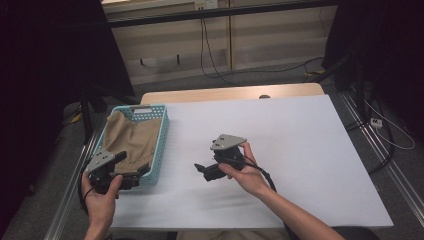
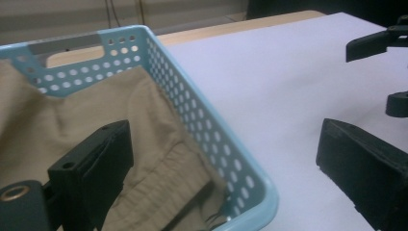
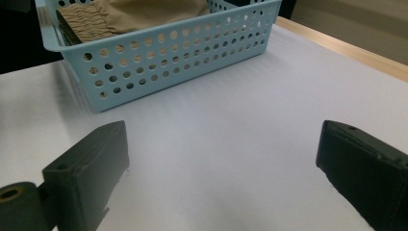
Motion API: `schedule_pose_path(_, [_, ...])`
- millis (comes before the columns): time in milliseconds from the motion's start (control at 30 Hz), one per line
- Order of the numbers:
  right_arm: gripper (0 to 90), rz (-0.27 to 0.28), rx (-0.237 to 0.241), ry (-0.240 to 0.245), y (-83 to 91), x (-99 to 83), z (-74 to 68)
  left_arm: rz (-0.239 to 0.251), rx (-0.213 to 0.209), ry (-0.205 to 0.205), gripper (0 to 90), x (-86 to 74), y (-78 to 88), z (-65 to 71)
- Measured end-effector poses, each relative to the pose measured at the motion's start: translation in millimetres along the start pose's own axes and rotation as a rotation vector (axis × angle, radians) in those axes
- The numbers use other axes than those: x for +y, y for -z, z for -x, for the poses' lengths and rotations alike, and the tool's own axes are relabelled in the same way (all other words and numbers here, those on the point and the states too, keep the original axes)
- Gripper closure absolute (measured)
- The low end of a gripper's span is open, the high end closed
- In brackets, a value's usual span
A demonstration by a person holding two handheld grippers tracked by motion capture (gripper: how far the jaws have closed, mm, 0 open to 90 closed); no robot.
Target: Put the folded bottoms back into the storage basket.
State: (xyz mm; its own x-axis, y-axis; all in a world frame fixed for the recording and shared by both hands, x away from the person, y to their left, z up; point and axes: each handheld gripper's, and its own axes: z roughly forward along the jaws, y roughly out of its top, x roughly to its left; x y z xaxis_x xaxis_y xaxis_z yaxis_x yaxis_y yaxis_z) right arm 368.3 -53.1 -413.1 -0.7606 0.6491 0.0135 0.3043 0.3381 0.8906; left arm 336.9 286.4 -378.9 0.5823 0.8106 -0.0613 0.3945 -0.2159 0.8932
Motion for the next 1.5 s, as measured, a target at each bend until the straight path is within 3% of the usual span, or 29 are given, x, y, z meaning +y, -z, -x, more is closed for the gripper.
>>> schedule_pose_path(67, [4.3, -0.001, -0.008, -0.005, 3.4, -2.0, 2.3, -0.009, -0.001, -0.012, 6.0, 1.3, -3.0, 3.3])
schedule_pose_path(333, [4.2, -0.004, -0.044, -0.029, 16.6, -13.0, 10.8, 0.001, -0.063, 0.002, 6.0, 2.7, -16.6, 16.0])
schedule_pose_path(433, [4.2, -0.002, -0.054, -0.033, 23.0, -16.0, 13.8, -0.012, -0.066, -0.02, 6.0, 3.3, -24.4, 22.1])
schedule_pose_path(633, [4.2, 0.001, -0.078, -0.043, 36.8, -22.6, 21.8, 0.003, -0.077, -0.01, 6.0, 5.9, -34.5, 29.4])
schedule_pose_path(833, [4.2, 0.0, -0.103, -0.049, 50.1, -27.8, 29.9, -0.022, -0.101, -0.051, 6.0, 7.0, -45.8, 39.8])
schedule_pose_path(1000, [4.2, -0.002, -0.124, -0.063, 59.1, -35.6, 34.8, -0.051, -0.142, -0.057, 6.0, 7.5, -57.9, 47.1])
schedule_pose_path(1067, [4.2, -0.005, -0.138, -0.064, 62.5, -38.8, 36.2, -0.069, -0.147, -0.07, 6.0, 6.8, -62.8, 50.5])
schedule_pose_path(1333, [3.1, 0.006, -0.173, -0.09, 77.0, -50.3, 42.5, -0.084, -0.174, -0.059, 5.9, 0.8, -79.7, 63.0])
schedule_pose_path(1500, [3.1, 0.003, -0.192, -0.097, 86.9, -57.8, 45.4, -0.106, -0.188, -0.082, 6.0, -4.7, -86.2, 68.9])
